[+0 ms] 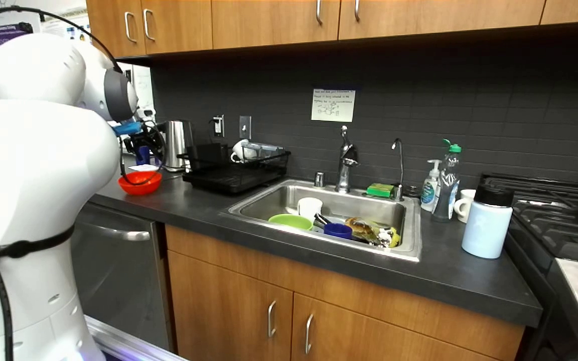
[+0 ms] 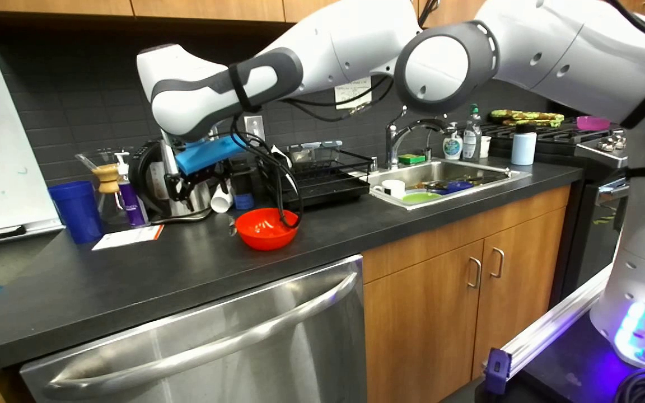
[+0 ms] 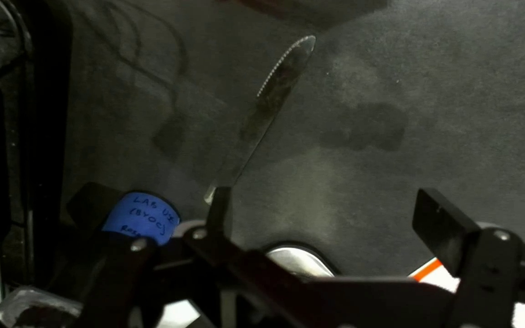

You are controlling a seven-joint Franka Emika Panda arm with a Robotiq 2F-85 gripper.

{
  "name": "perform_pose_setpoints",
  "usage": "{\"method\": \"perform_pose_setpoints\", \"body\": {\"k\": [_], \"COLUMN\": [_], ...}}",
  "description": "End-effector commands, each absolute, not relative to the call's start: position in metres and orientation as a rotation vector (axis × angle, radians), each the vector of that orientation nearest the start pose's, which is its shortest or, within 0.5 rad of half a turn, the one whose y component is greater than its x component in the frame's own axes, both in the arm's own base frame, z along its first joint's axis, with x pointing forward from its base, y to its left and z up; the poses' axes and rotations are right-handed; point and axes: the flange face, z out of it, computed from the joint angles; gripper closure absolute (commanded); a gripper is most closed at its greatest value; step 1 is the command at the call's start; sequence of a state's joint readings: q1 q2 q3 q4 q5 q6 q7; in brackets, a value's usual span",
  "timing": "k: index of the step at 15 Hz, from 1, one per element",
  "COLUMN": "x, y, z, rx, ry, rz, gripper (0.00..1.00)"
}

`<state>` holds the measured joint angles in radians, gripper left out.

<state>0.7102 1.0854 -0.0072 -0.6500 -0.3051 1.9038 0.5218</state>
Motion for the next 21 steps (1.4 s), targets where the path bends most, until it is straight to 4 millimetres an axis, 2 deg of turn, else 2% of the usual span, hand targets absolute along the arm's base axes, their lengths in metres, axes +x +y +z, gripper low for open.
{"method": "perform_pose_setpoints", "body": {"k": [1,7,10,15,18,21], "x": [0.636,0.631,0.628,0.63,0.631,0.628], "y": [0.514,0.521,0.525,0.519,0.512,0.518], "z": [0.343,0.347,0.359,0.395,0.404,0.402], "rx": [-3.219,-3.21,-3.202,-3.193,-3.215,-3.226], "ry": [-0.427,-0.439,-0.448,-0.423,-0.371,-0.357], "rz": [-0.507,-0.516,-0.551,-0.632,-0.653,-0.655], "gripper": [0.0,0.0,0.0,0.0,0.0,0.0]}}
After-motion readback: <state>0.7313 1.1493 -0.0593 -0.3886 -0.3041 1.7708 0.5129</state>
